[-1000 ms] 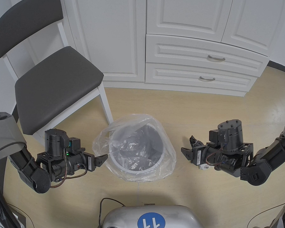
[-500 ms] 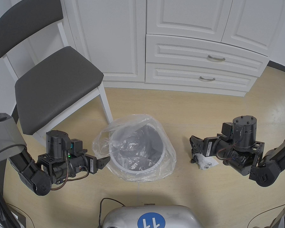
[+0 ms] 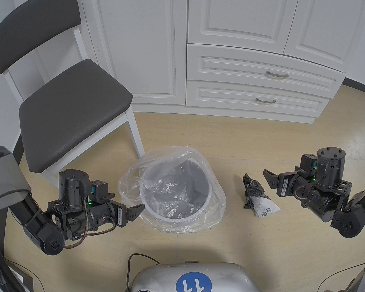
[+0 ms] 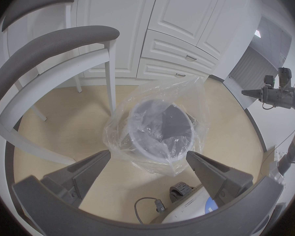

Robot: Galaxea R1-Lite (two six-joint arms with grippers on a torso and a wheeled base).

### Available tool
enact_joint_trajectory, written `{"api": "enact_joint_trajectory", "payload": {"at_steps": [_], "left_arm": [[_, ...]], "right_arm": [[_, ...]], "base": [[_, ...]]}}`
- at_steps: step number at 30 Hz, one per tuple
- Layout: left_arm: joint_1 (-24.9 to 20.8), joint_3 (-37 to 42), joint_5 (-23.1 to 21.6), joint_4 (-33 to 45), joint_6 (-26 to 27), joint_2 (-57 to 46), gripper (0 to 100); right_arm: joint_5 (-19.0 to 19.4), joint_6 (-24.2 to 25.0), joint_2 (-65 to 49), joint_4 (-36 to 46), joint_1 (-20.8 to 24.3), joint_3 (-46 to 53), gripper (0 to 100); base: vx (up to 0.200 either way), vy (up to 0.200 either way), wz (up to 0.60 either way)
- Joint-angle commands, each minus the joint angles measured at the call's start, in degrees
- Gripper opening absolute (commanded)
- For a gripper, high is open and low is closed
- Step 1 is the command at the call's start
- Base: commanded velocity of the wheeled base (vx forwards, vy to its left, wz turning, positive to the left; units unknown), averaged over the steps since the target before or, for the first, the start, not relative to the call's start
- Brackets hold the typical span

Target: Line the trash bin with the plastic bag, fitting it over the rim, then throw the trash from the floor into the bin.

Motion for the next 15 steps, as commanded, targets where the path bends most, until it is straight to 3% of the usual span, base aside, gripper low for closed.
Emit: {"api": "enact_joint_trajectory", "payload": {"at_steps": [1,8,15], "left_arm": [[0.1,0.3,-0.2,0.2,-0.4,0.6,100],[0.3,1.4,0.1,-1.8,-3.2,5.0,100],[0.9,2.8,0.2,-2.2,-0.5,-3.6,100]], "right_arm": [[0.8,-2.8,0.2,0.2,-0.6,-0.8,100],[1.3,0.3,1.6,-0.7,-0.6,0.3,100],[1.0,2.5,3.3,-6.9,0.0,-0.1,100]], "base": [[0.000,0.000,0.00],[0.000,0.000,0.00],[0.000,0.000,0.00]]}}
